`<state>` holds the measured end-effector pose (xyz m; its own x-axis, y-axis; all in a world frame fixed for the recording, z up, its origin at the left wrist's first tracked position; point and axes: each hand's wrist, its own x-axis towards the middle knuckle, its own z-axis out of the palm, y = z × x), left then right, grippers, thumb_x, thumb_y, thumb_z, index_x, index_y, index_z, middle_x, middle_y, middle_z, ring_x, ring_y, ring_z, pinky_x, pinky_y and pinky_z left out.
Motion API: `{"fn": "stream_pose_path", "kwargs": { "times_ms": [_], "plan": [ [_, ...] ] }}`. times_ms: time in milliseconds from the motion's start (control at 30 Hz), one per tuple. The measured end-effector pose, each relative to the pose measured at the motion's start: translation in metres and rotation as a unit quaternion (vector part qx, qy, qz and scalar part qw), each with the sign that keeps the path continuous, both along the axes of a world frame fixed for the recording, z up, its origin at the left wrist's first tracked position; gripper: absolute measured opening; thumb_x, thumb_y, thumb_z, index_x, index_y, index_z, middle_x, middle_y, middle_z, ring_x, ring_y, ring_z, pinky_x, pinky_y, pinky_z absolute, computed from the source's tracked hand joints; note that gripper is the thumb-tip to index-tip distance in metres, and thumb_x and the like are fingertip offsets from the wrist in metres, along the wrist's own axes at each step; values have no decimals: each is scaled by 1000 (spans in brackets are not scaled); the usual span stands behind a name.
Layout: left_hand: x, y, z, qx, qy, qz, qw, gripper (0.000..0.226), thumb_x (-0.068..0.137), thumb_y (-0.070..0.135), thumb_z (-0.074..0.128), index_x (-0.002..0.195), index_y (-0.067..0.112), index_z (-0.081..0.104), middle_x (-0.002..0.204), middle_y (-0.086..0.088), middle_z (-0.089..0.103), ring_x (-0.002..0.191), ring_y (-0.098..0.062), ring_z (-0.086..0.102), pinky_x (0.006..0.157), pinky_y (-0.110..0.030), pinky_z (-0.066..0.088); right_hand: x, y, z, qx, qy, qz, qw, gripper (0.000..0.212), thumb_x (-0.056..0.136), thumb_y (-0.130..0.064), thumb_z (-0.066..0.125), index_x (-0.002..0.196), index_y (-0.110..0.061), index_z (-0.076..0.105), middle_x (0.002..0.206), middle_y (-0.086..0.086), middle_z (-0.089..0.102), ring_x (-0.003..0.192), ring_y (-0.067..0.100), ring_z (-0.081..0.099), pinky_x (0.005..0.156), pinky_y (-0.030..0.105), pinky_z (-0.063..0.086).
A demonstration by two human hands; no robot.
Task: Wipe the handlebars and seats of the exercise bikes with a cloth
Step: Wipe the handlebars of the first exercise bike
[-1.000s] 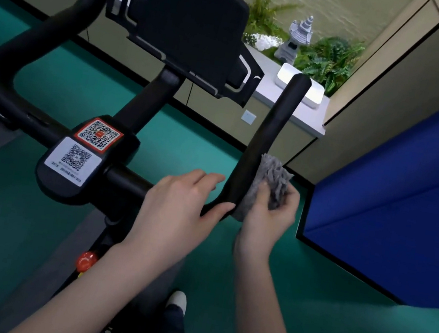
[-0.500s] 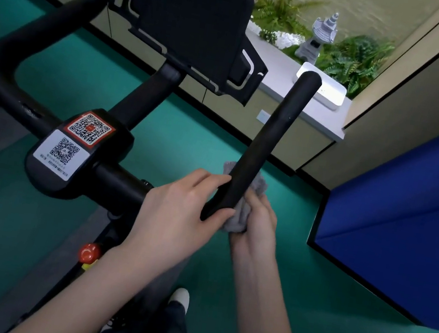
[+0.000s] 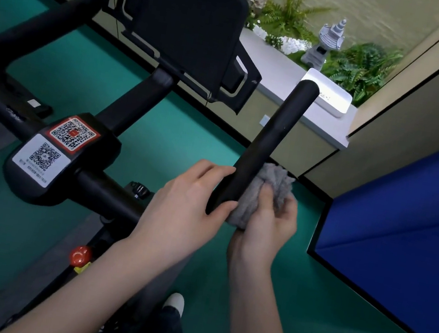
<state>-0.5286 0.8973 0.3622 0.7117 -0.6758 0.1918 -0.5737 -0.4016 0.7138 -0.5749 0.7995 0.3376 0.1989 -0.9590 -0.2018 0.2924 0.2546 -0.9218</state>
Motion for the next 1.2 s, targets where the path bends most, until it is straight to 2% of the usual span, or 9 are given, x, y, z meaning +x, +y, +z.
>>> {"fn": "stream_pose_path", "kwargs": {
  "times_ms": [133, 200, 367, 467, 533, 667, 933, 1067, 1200],
  "plan": [
    [3, -10, -1, -16, 17, 15, 1000, 43, 83, 30, 67, 124, 22, 56, 110, 8, 57, 91, -17, 56, 80, -31, 47, -8, 8, -3, -215, 69, -35, 973, 28, 83, 1, 58, 99, -22, 57, 93, -13, 63, 90, 8, 61, 84, 24, 50],
    [5, -13, -2, -18, 33, 19, 999, 43, 82, 27, 66, 124, 22, 57, 111, 10, 57, 92, -13, 55, 83, -29, 45, -9, 20, -9, -267, 85, -8, 960, 39, 79, 3, 55, 98, -30, 55, 94, -7, 61, 89, 10, 59, 80, 21, 47],
    [5, -12, -6, -37, 56, 16, 998, 42, 81, 26, 68, 122, 25, 58, 107, 14, 56, 82, -7, 53, 72, -22, 45, 16, -18, 2, -308, 130, -11, 942, 33, 80, 11, 51, 99, -15, 55, 97, 8, 57, 91, 17, 56, 83, 25, 45],
    [4, -12, -7, -42, 62, 19, 997, 40, 82, 28, 68, 121, 28, 58, 105, 19, 54, 84, -5, 52, 73, -19, 44, 25, -50, 20, -307, 118, -51, 943, 27, 80, 15, 52, 103, 3, 56, 96, 5, 58, 88, 3, 56, 80, 14, 45],
    [5, -12, -7, -45, 73, 21, 996, 40, 81, 28, 69, 119, 29, 59, 104, 20, 54, 86, -4, 53, 76, -20, 45, 18, -51, 20, -328, 109, -59, 936, 29, 78, 14, 52, 102, -1, 56, 94, -2, 57, 86, -4, 55, 78, 12, 45],
    [8, -13, -5, -41, 78, 26, 996, 41, 78, 27, 73, 117, 27, 61, 101, 23, 54, 85, -3, 53, 76, -13, 44, -1, -15, -2, -414, 138, 53, 898, 41, 74, 14, 51, 99, -18, 55, 95, 3, 57, 89, 14, 56, 78, 23, 45],
    [8, -12, -3, -29, 107, 27, 993, 40, 77, 37, 70, 116, 34, 60, 101, 24, 56, 88, 3, 54, 78, -17, 46, 20, -70, 30, -484, 188, 52, 853, 22, 79, 8, 56, 98, -1, 64, 94, 8, 61, 85, 10, 55, 73, 17, 44],
    [7, -8, -2, -30, 118, 31, 992, 44, 75, 35, 74, 116, 29, 63, 102, 20, 58, 88, 2, 55, 74, -19, 47, 7, -55, 40, -579, 247, 248, 736, 28, 73, 9, 65, 97, -5, 68, 93, 4, 64, 88, 20, 58, 75, 25, 46],
    [4, -6, -2, -28, 111, 35, 993, 46, 73, 34, 77, 115, 23, 64, 101, 11, 61, 87, -5, 57, 79, -25, 47, 22, -54, 59, -612, 351, 359, 611, 20, 76, -1, 67, 93, -10, 68, 87, 4, 64, 88, 23, 56, 73, 20, 34]
  ]
}}
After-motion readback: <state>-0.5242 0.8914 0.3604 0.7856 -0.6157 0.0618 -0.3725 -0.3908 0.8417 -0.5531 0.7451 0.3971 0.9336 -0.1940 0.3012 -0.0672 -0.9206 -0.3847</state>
